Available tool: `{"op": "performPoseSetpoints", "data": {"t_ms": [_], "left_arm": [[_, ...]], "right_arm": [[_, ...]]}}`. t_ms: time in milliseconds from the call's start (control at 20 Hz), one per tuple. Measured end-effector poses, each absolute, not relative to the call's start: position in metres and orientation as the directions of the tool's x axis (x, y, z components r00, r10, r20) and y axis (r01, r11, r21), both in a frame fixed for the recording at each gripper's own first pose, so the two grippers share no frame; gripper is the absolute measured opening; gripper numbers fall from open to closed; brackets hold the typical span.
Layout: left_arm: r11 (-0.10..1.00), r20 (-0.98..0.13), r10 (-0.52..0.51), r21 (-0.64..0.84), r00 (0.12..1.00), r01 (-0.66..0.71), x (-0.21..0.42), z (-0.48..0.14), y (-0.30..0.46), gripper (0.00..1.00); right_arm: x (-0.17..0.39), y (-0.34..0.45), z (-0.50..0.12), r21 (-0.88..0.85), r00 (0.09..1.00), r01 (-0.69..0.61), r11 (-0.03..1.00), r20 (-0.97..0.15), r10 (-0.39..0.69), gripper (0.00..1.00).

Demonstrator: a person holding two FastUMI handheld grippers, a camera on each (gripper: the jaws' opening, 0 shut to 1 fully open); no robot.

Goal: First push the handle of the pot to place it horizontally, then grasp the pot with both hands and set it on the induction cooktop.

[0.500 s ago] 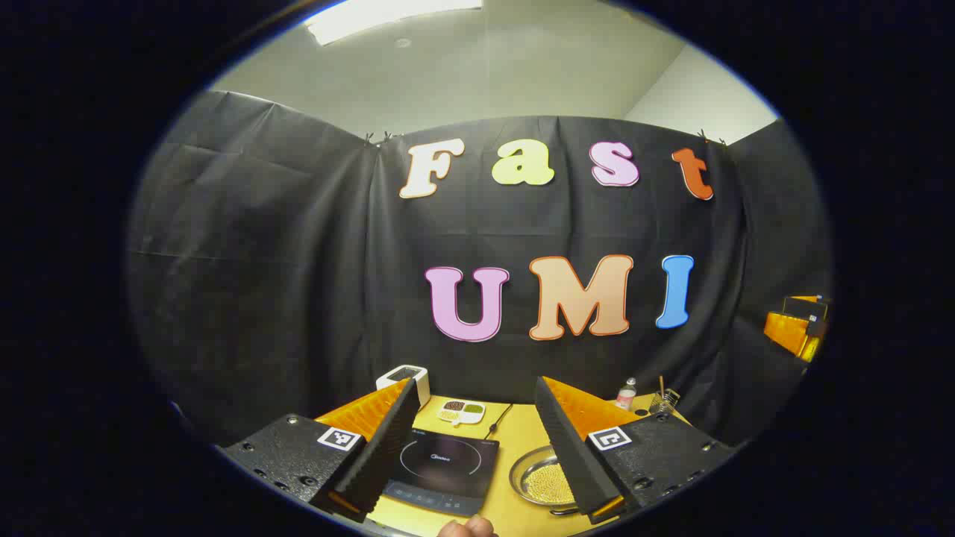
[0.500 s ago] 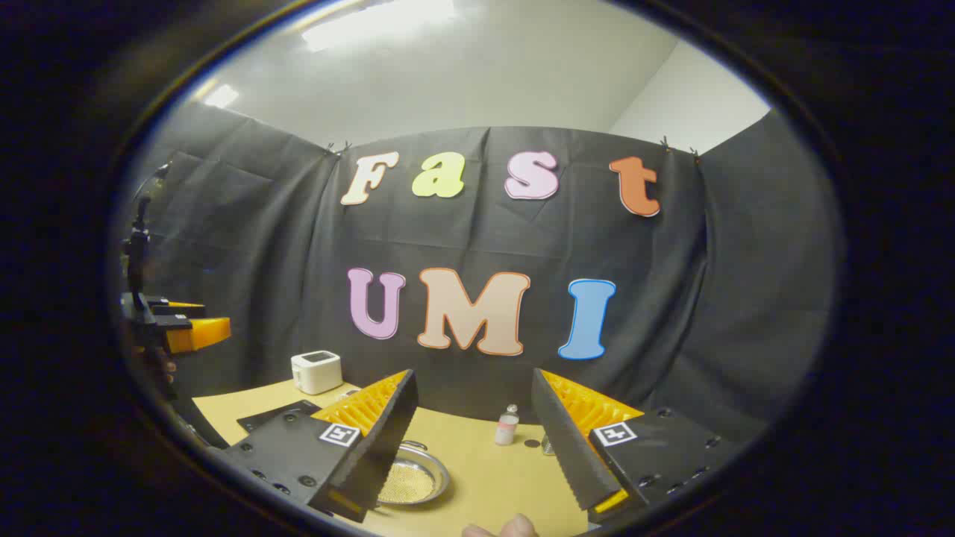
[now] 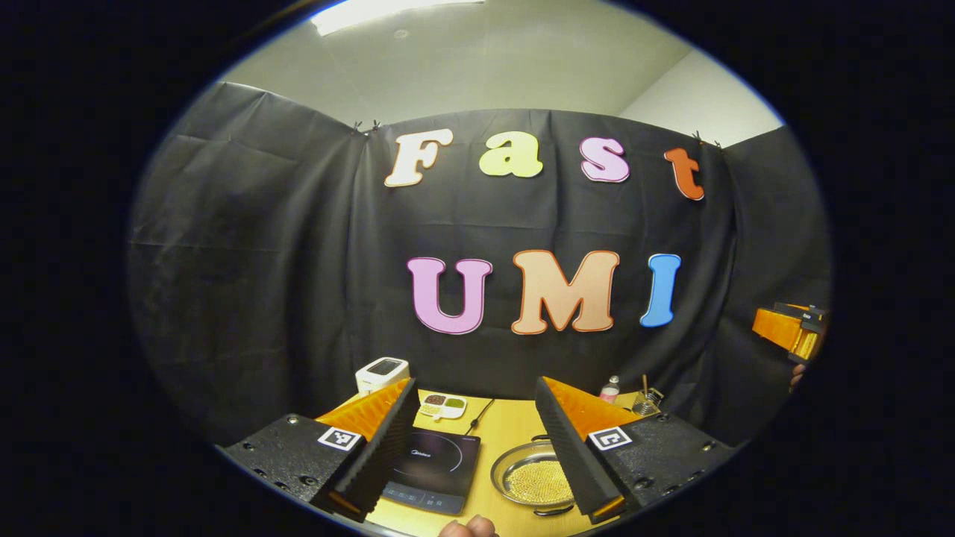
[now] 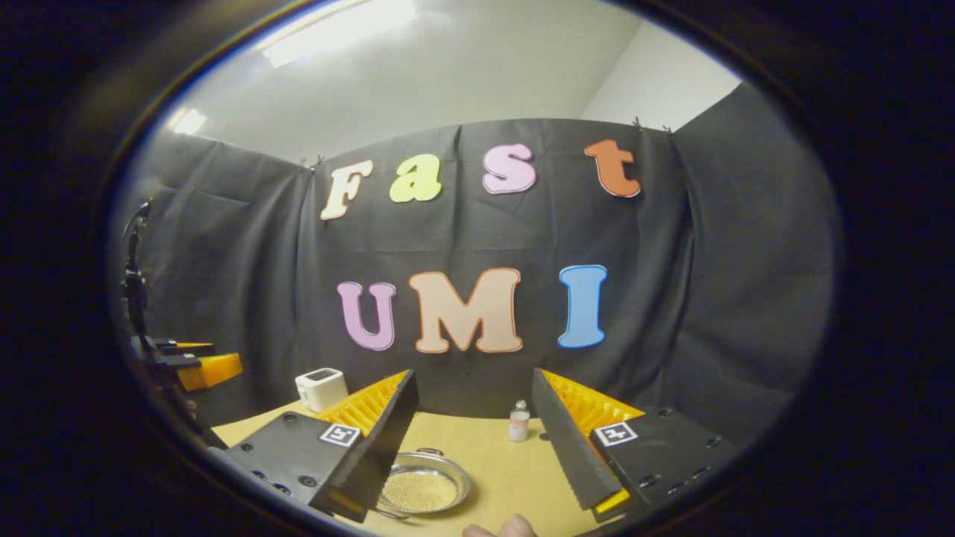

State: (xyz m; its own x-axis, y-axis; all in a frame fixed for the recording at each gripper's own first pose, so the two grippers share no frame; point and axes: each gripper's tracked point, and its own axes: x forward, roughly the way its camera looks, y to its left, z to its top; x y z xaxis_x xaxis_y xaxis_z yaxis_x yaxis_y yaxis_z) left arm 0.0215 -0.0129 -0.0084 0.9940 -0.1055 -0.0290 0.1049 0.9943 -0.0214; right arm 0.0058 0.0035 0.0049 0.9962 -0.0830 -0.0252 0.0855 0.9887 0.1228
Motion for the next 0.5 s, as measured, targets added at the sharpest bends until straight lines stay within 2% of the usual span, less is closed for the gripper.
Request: {"op": "performPoseSetpoints", "data": {"t_ms": [100, 150, 200, 300, 350, 400, 450, 500], "left_arm": [[0.993, -0.031, -0.12, -0.003, 0.992, 0.12, 0.028, -0.007, 0.001, 0.95], [0.991, -0.02, -0.134, -0.002, 0.991, 0.134, 0.031, -0.004, 0.005, 0.92], [0.988, -0.015, -0.153, -0.003, 0.988, 0.153, 0.033, -0.004, 0.005, 0.95], [0.983, -0.016, -0.183, 0.003, 0.983, 0.183, 0.038, -0.008, 0.01, 0.92], [0.982, -0.027, -0.191, -0.002, 0.981, 0.191, 0.04, -0.012, 0.013, 0.95], [0.98, -0.021, -0.196, -0.014, 0.98, 0.196, 0.041, -0.013, 0.018, 0.92], [0.981, -0.021, -0.193, -0.025, 0.981, 0.192, 0.045, -0.013, 0.023, 0.95], [0.983, -0.032, -0.184, -0.033, 0.982, 0.183, 0.046, -0.018, 0.032, 0.92]], "right_arm": [[0.01, 0.016, 0.005, 0.127, 0.994, 0.105, 0.986, -0.034, -0.101, 0.96], [0.011, 0.022, 0.002, 0.123, 0.993, 0.112, 0.986, -0.043, -0.108, 0.96], [0.012, 0.029, 0.002, 0.125, 0.992, 0.118, 0.985, -0.05, -0.113, 0.96], [0.017, 0.043, 0.0, 0.14, 0.99, 0.136, 0.981, -0.066, -0.128, 0.97], [0.018, 0.048, -0.003, 0.146, 0.989, 0.14, 0.979, -0.074, -0.131, 0.97], [0.019, 0.054, -0.004, 0.141, 0.988, 0.142, 0.98, -0.077, -0.132, 0.97], [0.02, 0.06, -0.008, 0.133, 0.987, 0.144, 0.981, -0.09, -0.133, 0.97], [0.021, 0.065, -0.012, 0.136, 0.986, 0.143, 0.98, -0.106, -0.129, 0.96]]}}
